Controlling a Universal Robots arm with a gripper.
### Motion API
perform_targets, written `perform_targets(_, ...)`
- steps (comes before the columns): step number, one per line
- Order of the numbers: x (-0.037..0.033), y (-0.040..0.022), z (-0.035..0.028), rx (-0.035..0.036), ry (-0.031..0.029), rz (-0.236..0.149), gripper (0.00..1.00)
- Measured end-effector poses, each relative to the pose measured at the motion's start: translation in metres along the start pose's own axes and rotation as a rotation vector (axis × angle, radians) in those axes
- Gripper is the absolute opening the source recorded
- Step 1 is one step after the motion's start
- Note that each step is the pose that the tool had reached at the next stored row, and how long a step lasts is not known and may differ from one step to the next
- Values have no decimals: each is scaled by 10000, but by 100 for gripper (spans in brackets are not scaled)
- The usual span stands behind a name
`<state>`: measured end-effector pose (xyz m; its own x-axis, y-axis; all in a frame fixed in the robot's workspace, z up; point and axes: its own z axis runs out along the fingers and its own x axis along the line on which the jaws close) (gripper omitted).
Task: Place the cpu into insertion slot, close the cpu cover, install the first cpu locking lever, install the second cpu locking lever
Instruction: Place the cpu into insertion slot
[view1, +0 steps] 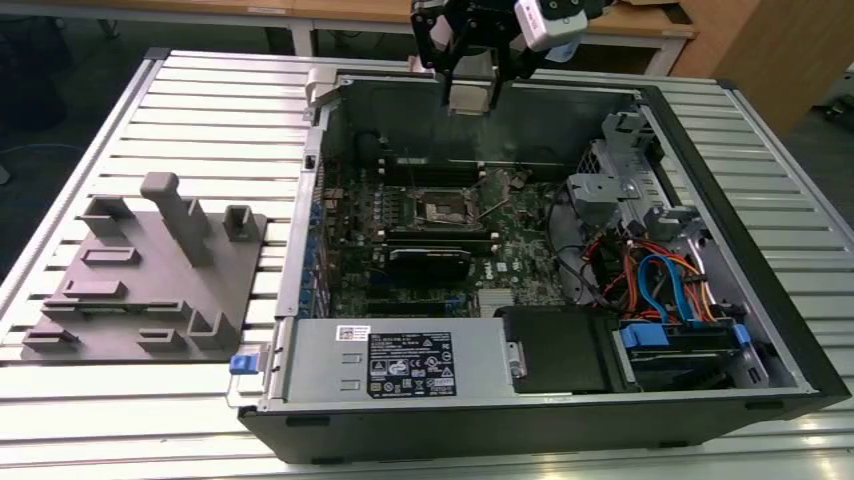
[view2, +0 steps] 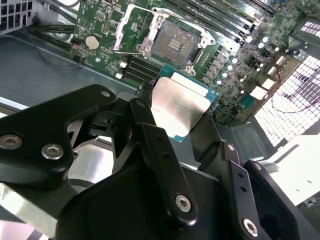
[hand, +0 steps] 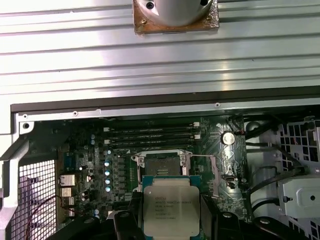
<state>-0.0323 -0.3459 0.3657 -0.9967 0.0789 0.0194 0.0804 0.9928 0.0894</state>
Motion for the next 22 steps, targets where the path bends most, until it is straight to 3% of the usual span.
perform_targets(16, 0, 0, 0, 0, -6, 59, 54)
perform_targets(22, 0, 0, 2, -11, -56, 627, 54)
